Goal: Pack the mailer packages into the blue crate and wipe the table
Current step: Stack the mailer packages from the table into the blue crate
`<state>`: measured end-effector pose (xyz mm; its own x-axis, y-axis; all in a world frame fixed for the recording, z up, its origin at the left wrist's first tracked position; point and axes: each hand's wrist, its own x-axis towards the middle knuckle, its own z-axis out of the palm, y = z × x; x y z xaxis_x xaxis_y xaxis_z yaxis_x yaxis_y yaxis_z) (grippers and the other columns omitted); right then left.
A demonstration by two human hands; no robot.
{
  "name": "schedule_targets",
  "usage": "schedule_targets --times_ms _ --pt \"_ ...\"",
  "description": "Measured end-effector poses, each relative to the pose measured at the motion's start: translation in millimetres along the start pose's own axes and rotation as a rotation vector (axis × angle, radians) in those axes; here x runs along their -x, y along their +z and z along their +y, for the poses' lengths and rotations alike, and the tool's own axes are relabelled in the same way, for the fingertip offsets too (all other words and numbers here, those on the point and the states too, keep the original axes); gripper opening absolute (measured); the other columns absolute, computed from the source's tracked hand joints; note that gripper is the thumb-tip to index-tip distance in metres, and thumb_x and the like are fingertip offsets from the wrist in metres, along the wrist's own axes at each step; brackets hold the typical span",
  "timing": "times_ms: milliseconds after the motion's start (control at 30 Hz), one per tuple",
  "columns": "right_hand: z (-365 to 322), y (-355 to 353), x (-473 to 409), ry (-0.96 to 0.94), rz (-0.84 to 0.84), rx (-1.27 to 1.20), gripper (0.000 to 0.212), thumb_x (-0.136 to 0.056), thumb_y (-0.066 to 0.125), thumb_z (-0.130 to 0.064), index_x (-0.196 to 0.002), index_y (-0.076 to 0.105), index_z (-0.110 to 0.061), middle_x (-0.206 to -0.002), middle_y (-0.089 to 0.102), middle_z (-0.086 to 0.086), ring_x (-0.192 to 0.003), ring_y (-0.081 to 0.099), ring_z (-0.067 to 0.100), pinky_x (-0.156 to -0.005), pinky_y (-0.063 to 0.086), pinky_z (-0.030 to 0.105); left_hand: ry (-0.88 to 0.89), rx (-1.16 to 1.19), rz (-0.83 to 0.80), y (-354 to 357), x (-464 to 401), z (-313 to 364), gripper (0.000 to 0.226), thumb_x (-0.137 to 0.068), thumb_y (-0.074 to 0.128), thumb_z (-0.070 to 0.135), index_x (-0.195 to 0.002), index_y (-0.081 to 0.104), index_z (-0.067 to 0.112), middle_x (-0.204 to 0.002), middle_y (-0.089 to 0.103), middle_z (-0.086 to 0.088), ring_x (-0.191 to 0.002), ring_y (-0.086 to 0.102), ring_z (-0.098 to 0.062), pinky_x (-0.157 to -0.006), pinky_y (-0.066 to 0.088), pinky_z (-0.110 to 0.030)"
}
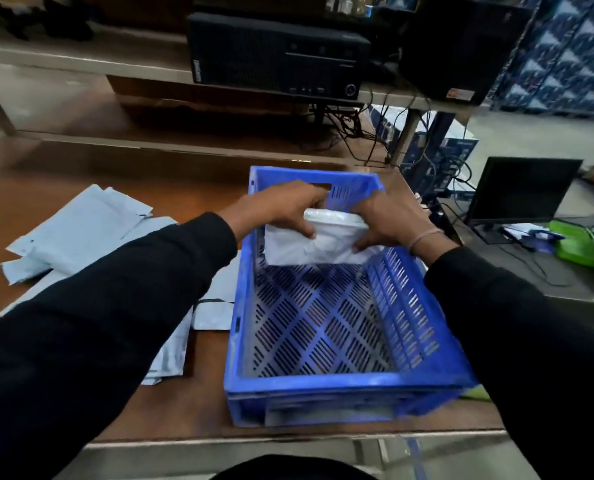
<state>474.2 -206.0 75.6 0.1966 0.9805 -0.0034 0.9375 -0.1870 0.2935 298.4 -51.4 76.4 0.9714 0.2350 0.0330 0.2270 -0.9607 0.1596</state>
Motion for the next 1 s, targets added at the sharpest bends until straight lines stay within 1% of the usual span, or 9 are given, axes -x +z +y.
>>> schedule_targets --times_ms 133,333,433,567,667,733,767,867,1000 --pt "-21 32 1 0.022 -0.062 -0.083 0.066 -0.061 0.085 -0.052 -0.109 0.059 -0.015 -0.111 0.066 0.012 -0.100 0.065 0.034 -0.076 0.051 0.038 0.013 -0.177 -0.038 31 -1 3 0.053 -0.075 0.084 0.046 -0.101 0.045 0.021 -0.100 0.053 0.001 -0.090 0.055 -0.025 -0.064 0.035 -0.035" --pt "-48 75 4 0.015 -0.105 0.045 0.078 -0.073 0.081 -0.040 -0.134 0.043 -0.009 -0.123 0.061 0.012 -0.106 0.066 0.035 -0.079 0.053 0.042 0.045 -0.344 -0.222 68 -3 10 0.055 -0.080 0.083 0.037 -0.118 0.050 0.015 -0.115 0.059 -0.006 -0.098 0.062 -0.031 -0.068 0.040 -0.037" --pt "-55 83 1 0.000 -0.286 -0.058 0.091 -0.062 0.092 -0.035 -0.134 0.042 -0.009 -0.129 0.060 0.015 -0.113 0.063 0.036 -0.087 0.052 0.041 0.027 -0.328 -0.381 82 -5 12 0.052 -0.075 0.087 0.037 -0.107 0.051 0.017 -0.109 0.064 -0.006 -0.088 0.061 -0.028 -0.066 0.042 -0.035" --pt "-52 77 1 0.008 -0.511 -0.257 0.129 -0.047 0.098 -0.044 -0.146 0.025 -0.006 -0.141 0.052 0.016 -0.124 0.057 0.035 -0.097 0.050 0.036 -0.003 -0.232 -0.614 90 -5 15 0.064 -0.065 0.093 0.046 -0.103 0.058 0.009 -0.093 0.067 -0.009 -0.079 0.062 -0.031 -0.062 0.039 -0.030" --pt "-49 74 5 0.036 -0.565 -0.340 0.135 -0.052 0.098 -0.043 -0.153 0.016 -0.006 -0.146 0.048 0.014 -0.123 0.057 0.033 -0.071 0.047 0.020 -0.011 -0.192 -0.685 91 -3 18 0.074 -0.056 0.094 0.060 -0.096 0.054 0.011 -0.075 0.065 -0.006 -0.061 0.059 -0.027 -0.060 0.044 -0.030" --pt "-50 73 8 0.063 -0.587 -0.361 0.137 -0.053 0.097 -0.043 -0.155 0.013 -0.005 -0.143 0.053 0.015 -0.116 0.063 0.032 -0.050 0.043 0.014 -0.025 -0.193 -0.695 91 -3 20 0.083 -0.053 0.093 0.064 -0.102 0.054 0.010 -0.079 0.067 -0.005 -0.062 0.060 -0.024 -0.061 0.048 -0.032" --pt "-51 73 10 0.068 -0.591 -0.345 0.135 -0.052 0.097 -0.046 -0.153 0.018 -0.004 -0.141 0.055 0.014 -0.113 0.064 0.032 -0.054 0.046 0.016 -0.030 -0.220 -0.687 89 -3 22 0.086 -0.053 0.092 0.066 -0.107 0.054 0.011 -0.084 0.066 -0.005 -0.067 0.060 -0.024 -0.064 0.049 -0.034" --pt "-57 75 12 0.045 -0.558 -0.232 0.114 -0.048 0.093 -0.060 -0.137 0.048 -0.004 -0.133 0.061 0.011 -0.115 0.063 0.030 -0.088 0.051 0.029 -0.021 -0.329 -0.569 89 0 27 0.106 -0.051 0.089 0.071 -0.126 0.047 0.009 -0.106 0.063 -0.007 -0.090 0.063 -0.029 -0.078 0.050 -0.036" --pt "-59 79 12 0.033 -0.497 -0.171 0.120 -0.043 0.094 -0.061 -0.137 0.042 -0.008 -0.133 0.058 0.013 -0.120 0.059 0.034 -0.098 0.051 0.042 -0.032 -0.331 -0.443 92 1 26 0.134 -0.043 0.084 0.081 -0.141 0.041 0.002 -0.124 0.064 -0.011 -0.105 0.066 -0.033 -0.085 0.052 -0.035"
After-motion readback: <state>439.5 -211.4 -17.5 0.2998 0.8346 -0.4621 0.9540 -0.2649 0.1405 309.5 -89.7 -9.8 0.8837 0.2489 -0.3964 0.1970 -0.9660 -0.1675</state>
